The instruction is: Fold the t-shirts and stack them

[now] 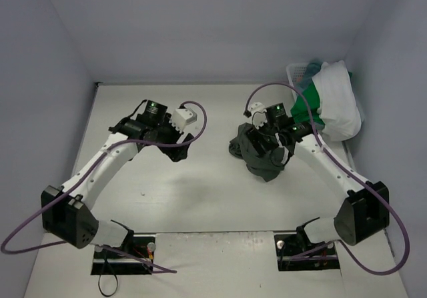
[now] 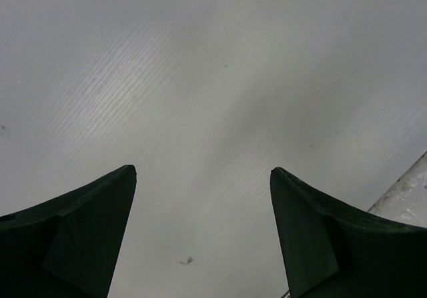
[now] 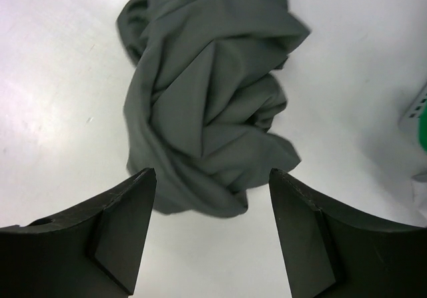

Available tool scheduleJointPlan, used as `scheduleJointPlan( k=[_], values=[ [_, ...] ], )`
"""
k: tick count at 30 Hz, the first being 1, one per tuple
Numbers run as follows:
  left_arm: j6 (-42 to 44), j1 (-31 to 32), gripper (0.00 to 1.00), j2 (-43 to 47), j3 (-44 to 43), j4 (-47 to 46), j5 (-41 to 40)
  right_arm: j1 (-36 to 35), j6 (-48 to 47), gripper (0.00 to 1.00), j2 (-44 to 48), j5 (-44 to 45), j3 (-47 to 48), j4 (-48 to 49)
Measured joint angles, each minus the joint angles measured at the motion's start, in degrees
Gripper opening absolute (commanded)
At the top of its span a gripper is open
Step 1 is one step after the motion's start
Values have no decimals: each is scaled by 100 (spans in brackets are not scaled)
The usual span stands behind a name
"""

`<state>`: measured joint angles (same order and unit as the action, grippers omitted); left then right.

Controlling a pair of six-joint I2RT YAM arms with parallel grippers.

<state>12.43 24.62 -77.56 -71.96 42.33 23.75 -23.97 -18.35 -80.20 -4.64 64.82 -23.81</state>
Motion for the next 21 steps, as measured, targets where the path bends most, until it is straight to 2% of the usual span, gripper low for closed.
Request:
scheduleJointPlan(
  k=[4, 8, 14, 21],
  values=[
    [42, 52, 76, -577, -275, -122, -197, -57, -278, 65, 535, -192, -579, -118],
    [46, 52, 76, -944, -540, -195, -378, -90, -785, 65, 660, -240, -1156, -199],
    [68, 50, 76, -988, -654, -192, -573, -87, -1622, 64, 448, -258, -1676, -245],
    [90, 50, 76, -986, -667, -195, -723, -42, -2087, 64, 354, -173, -1711, -166]
  ],
)
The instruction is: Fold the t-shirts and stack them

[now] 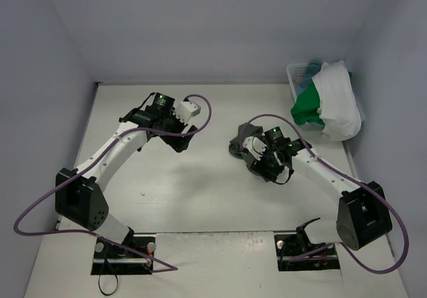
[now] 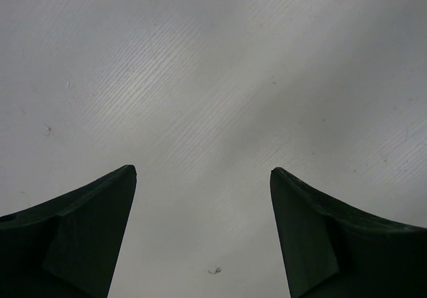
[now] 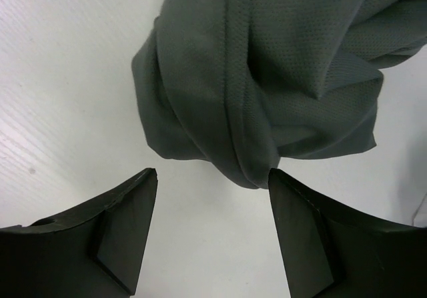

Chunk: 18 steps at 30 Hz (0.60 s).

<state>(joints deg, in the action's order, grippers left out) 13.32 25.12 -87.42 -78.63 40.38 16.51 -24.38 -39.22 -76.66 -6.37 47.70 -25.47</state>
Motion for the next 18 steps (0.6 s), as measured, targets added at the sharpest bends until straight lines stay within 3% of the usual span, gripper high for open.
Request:
scheduleJointPlan(
  k=[8, 18],
  values=[
    [17, 0, 76, 0, 0, 0, -149, 391, -216, 59, -245, 59, 127, 212],
    [20, 0, 76, 0, 0, 0, -162, 708, -428, 7, -876, -63, 236, 326]
  ],
)
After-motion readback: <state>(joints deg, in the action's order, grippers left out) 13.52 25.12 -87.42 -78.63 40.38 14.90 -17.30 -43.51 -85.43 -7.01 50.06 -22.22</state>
